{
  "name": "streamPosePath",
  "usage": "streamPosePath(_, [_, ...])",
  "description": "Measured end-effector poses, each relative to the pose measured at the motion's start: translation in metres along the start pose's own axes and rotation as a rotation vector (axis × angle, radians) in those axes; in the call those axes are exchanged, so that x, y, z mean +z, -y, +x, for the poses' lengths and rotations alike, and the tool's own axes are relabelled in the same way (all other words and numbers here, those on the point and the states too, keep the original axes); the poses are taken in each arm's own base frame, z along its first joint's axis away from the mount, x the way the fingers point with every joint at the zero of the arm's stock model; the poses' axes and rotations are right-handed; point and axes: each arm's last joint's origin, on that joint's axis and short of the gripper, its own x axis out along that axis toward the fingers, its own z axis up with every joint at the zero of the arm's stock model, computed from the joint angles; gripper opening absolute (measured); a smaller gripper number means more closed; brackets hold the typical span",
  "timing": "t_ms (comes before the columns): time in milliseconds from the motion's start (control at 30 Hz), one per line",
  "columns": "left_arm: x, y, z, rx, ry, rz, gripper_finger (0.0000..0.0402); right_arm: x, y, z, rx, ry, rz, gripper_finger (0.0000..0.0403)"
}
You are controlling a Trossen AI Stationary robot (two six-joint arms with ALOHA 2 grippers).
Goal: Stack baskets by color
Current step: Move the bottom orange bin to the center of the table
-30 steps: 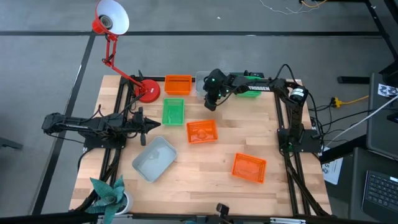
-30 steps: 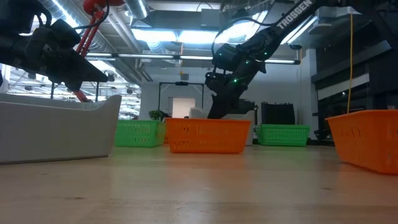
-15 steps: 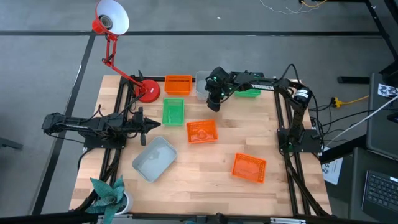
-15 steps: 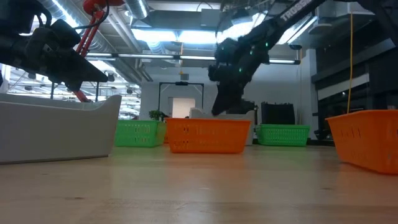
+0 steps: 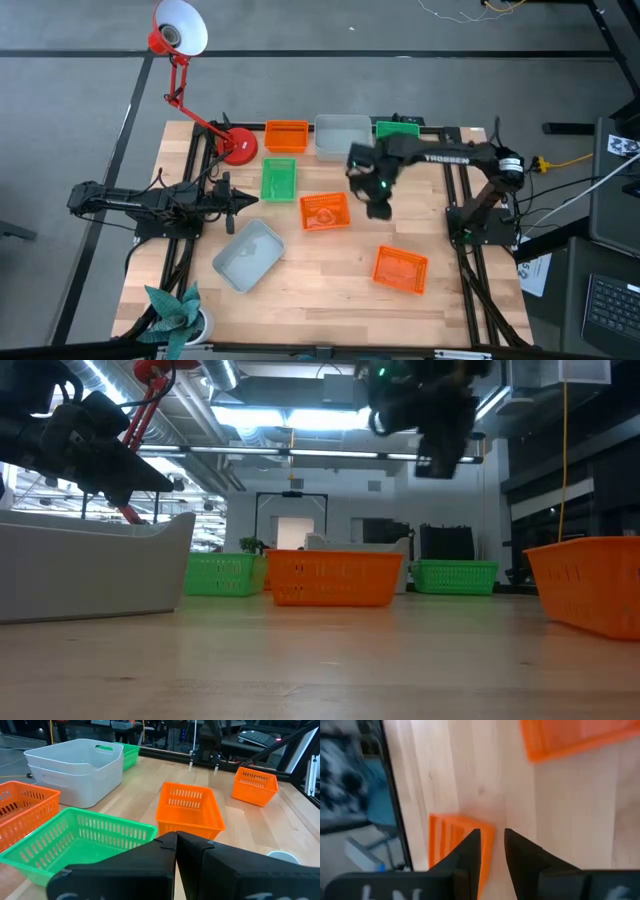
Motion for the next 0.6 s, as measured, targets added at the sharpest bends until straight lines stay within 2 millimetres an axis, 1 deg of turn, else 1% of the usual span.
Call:
streamPosePath(133, [0.0, 0.0, 0.0, 0.0, 0.0, 0.0, 0.0, -0.014, -0.032, 0.019, -0.135, -0.039, 0.083, 0.0086])
streamPosePath(200, [0.0, 0.0, 0.0, 0.0, 0.0, 0.0, 0.0, -0.026, -0.048, 0.033, -0.208, -0.068, 0.128, 0.0086])
streamPosePath(300, [0.0, 0.0, 0.0, 0.0, 0.0, 0.0, 0.0, -0.042, -0.07, 0.054, -0.296, -0.091, 0.137, 0.0086])
streamPosePath(467, [0.0, 0.0, 0.0, 0.0, 0.0, -0.001, 0.0, -0.064, -0.097, 0.082, -0.33, -0.129, 0.167, 0.0086])
streamPosePath(600, [0.0, 0.0, 0.0, 0.0, 0.0, -0.001, 0.0, -0.075, -0.108, 0.1, -0.351, -0.115, 0.159, 0.0086])
